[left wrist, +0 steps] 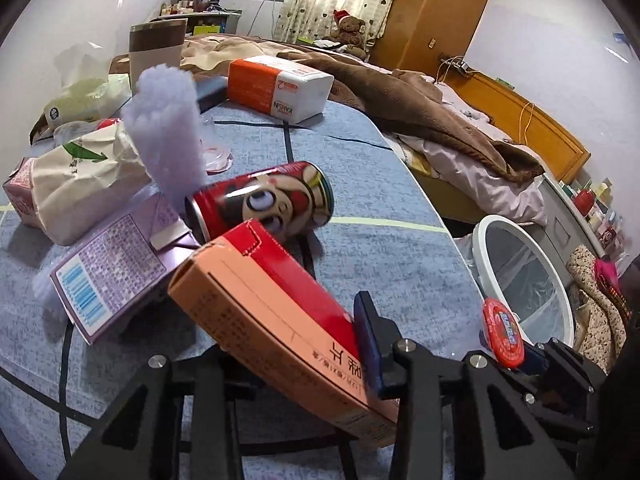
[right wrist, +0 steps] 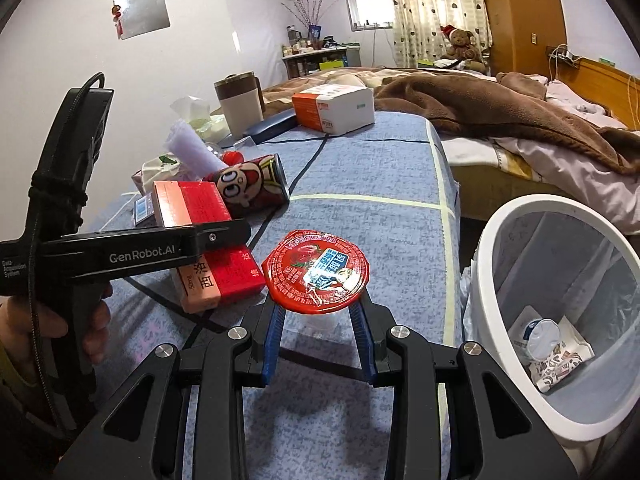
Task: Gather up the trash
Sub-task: 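Grasp the red-and-orange medicine box with the left tool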
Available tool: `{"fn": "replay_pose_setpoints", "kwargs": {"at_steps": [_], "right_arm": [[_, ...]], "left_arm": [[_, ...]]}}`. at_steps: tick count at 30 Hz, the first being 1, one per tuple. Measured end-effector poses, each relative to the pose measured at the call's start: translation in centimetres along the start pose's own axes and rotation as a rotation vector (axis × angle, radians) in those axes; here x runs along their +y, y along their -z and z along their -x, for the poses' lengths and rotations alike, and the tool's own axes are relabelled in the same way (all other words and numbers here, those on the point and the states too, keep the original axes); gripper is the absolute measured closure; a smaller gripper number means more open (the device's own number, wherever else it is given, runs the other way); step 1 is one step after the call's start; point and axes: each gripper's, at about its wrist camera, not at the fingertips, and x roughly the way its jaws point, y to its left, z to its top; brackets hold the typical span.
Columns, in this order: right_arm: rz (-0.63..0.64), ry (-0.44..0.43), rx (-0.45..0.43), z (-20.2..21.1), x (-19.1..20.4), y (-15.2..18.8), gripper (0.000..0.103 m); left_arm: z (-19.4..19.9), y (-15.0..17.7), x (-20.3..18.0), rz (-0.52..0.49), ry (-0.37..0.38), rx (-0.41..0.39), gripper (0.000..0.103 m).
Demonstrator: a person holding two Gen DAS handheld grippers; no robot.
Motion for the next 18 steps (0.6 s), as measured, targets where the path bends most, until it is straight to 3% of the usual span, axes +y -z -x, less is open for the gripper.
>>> {"fn": "replay_pose_setpoints", "kwargs": {"at_steps": [18], "right_arm": [[-0.011,0.02,-0.051,1.9,0.0,-0.4,0.07]], "left_arm": [[3.2,-0.1,-1.2,-0.074,-0.034,-0.098,0.083]]}}
